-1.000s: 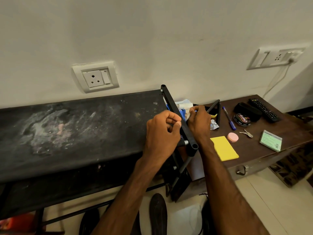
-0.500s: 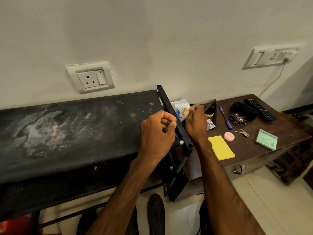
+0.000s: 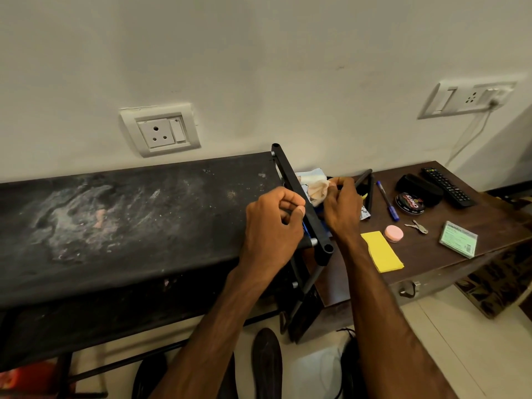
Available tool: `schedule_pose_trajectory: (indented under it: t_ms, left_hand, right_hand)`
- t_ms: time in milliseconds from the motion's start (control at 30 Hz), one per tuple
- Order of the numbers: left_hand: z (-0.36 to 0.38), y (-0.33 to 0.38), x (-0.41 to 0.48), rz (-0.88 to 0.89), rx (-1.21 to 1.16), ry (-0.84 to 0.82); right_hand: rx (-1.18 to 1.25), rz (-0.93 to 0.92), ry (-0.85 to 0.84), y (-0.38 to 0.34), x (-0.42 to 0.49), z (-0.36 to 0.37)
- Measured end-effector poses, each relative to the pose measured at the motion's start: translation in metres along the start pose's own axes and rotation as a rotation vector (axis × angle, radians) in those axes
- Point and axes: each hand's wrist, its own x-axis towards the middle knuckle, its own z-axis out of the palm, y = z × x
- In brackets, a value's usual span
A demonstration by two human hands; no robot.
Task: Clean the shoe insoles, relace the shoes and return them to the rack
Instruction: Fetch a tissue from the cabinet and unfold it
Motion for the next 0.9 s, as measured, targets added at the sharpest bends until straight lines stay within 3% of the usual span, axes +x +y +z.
schedule_pose_trajectory:
  t_ms: [133,233,333,467,600,900]
  left_hand:
    - [0.001,0.0,0.0,-0.008,0.002,-0.006]
    - [0.0,0.0,0.0,-0.004,0.004,-0.007]
    - [0.0,0.0,0.0,0.005,0.01,-0.006]
    - [0.0,0.001,0.0,0.004,0.006,-0.005]
    - [0.0,0.001,0.0,0.002,0.009,-0.004]
    - [0.001,0.001,0.0,-0.009,0.017,-0.005]
  right_hand:
    - [0.031,-0.043,0.084,-0.006,-0.006,-0.003]
    - [0.089,-0.066,0.051,-0.006,-0.009,-0.004]
    - [-0.021,-0.112,0.046,-0.002,-0.007,-0.004]
    - [0.004,-0.103,0.176,-0.008,-0.006,-0.013]
    - [0.24,-0.004,0.225,-0.013,-0.003,-0.019]
    - [0.56,0.298,0.134,-0.003,0.0,-0.02]
